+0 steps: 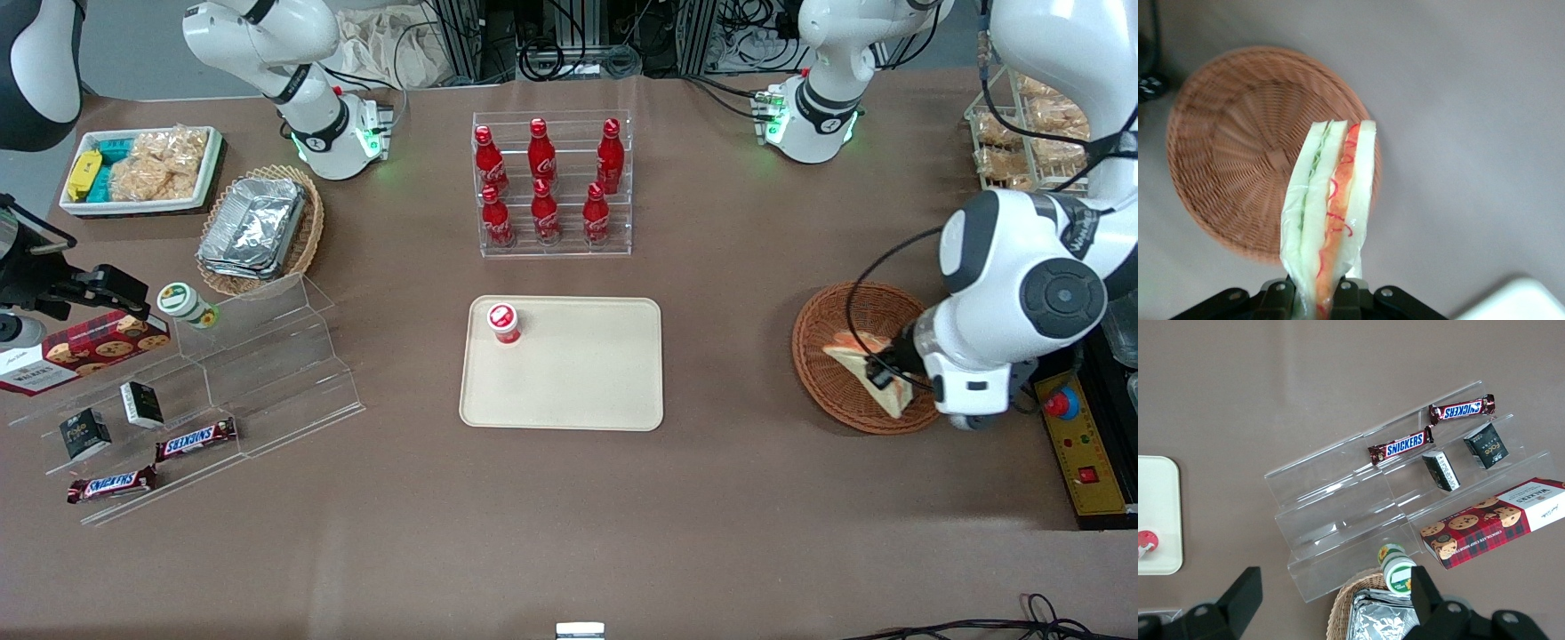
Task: Place sandwich from basket to tray
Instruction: 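Carry the held sandwich with the left gripper over to the beige tray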
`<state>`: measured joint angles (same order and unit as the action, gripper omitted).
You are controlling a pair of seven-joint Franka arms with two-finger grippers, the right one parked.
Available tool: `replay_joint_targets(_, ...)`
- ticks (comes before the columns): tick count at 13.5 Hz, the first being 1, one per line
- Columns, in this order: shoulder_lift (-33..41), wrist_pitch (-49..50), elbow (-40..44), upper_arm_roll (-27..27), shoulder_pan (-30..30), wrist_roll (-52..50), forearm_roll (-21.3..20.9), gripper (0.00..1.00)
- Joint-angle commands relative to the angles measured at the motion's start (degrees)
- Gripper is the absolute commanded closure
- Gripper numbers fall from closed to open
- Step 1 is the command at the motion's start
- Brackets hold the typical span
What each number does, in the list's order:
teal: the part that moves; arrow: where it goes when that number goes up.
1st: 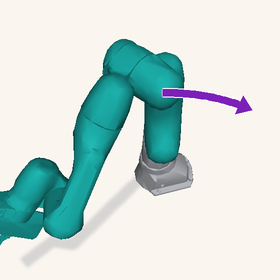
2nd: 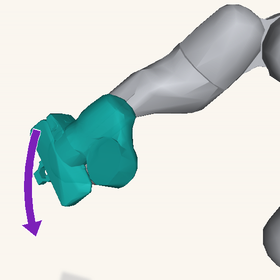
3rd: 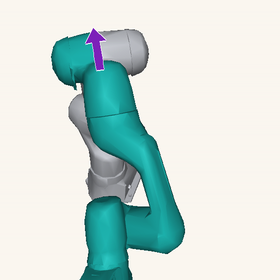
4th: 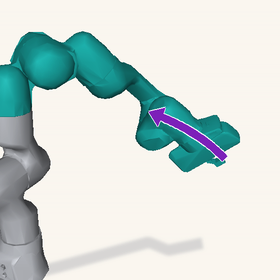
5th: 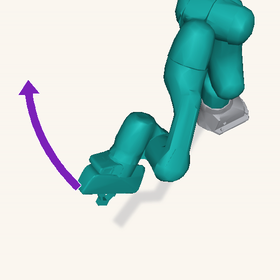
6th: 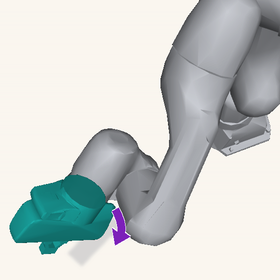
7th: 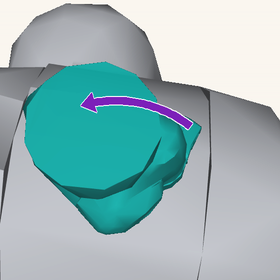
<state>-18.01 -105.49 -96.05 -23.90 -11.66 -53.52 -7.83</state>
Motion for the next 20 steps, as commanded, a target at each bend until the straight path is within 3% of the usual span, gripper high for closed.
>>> replay_joint_targets(1, -1.58, 5.99, 7.35, -7.62, 0.49, 3.77, 0.71, 1.00)
replay_joint_targets(3, -4.13, 5.21, 7.98, -11.94, 3.38, 8.15, 0.10, 1.00)
replay_joint_targets(5, -7.20, 3.46, 8.07, -11.96, 10.48, 9.31, -0.95, 1.00)
replay_joint_targets(9, -18.96, -8.22, 9.20, -11.34, 19.90, 7.12, -8.94, 1.00)
replay_joint_targets(13, -26.37, -9.12, 12.11, -11.08, 22.29, 5.71, -15.27, 1.00)
replay_joint_targets(17, -28.31, -9.29, 12.73, -9.76, 22.29, 5.36, -16.95, 0.99)
replay_joint_targets(18, -28.57, -9.30, 12.99, -9.76, 22.29, 5.36, -17.04, 0.88)
replay_joint_targets(19, -28.57, -9.30, 13.43, -9.76, 22.29, 5.18, -16.87, 0.47)
replay_joint_targets(20, -28.49, -9.30, 14.13, -9.76, 22.29, 4.83, -16.96, 0.26)
